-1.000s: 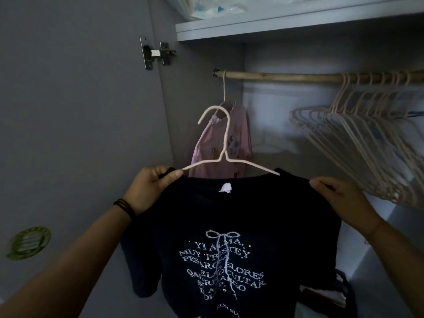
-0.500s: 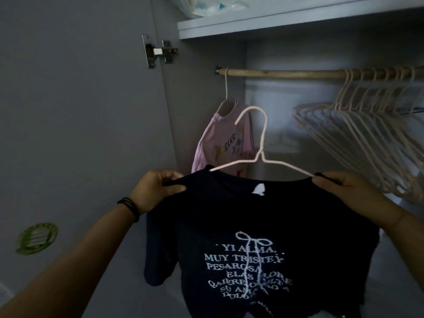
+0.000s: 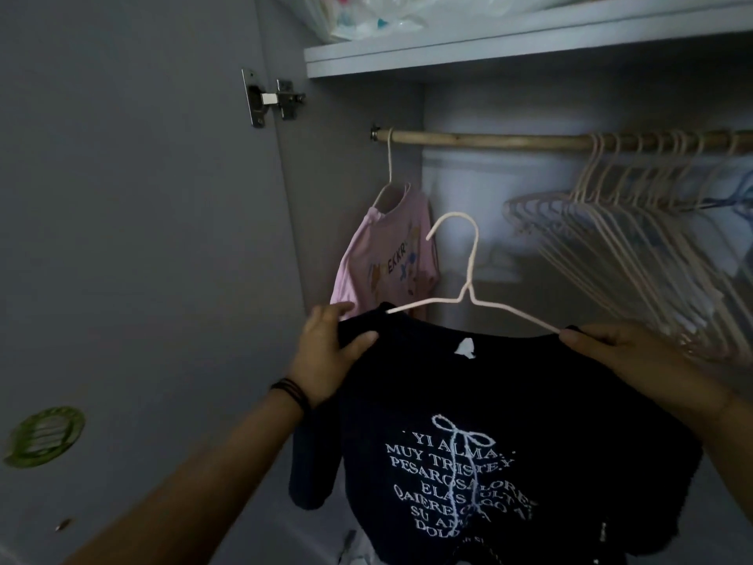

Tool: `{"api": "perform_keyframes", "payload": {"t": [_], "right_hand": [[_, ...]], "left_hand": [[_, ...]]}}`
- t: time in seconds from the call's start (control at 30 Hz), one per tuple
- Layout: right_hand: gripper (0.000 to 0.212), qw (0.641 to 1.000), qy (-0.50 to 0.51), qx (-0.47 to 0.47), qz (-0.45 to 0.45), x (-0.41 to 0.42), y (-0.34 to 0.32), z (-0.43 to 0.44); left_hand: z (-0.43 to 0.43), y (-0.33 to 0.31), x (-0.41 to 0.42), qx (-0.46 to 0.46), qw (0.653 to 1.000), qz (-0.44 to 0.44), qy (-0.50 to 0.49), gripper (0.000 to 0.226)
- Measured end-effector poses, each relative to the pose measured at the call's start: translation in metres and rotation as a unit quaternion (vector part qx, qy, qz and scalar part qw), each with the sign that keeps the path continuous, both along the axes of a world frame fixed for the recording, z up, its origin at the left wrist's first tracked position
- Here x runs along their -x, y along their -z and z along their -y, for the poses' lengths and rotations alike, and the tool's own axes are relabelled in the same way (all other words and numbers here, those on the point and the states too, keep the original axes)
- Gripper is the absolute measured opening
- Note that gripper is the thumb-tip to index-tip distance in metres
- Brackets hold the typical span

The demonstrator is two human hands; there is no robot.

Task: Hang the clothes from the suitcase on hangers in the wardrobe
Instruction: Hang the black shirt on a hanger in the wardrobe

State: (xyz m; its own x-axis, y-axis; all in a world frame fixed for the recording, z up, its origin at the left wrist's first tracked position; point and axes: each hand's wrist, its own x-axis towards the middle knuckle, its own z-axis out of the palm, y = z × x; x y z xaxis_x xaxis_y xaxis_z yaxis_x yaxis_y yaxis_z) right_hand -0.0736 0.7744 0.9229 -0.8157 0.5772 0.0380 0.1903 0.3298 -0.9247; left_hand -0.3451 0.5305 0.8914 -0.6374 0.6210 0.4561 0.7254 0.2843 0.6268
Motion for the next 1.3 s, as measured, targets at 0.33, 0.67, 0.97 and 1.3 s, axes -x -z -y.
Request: {"api": "perform_keyframes", "payload": {"t": [0.33, 0.67, 0.97, 1.3], "right_hand": [[0.031, 0.953, -0.015, 0.297, -0.056, -0.022, 0.008, 0.068], [0.021, 0.979, 0.056, 0.162, -0.114, 0.026, 0.014, 0.113], [0.015, 0.977, 0.100, 0.157, -0.107, 0.009, 0.026, 0.116], [0.013, 0.959, 0.099, 0.123, -0.237, 0.067, 0.004, 0.085]], "left_hand": [[-0.071, 0.005, -0.136, -0.009, 0.883, 0.377, 0.280, 0.010], [-0.097, -0.016, -0.120, -0.092, 0.806, 0.533, 0.241, 0.005], [-0.105, -0.013, -0.118, -0.084, 0.793, 0.543, 0.264, 0.011], [-0.141, -0.053, -0.082, -0.086, 0.827, 0.481, 0.277, 0.004]]}}
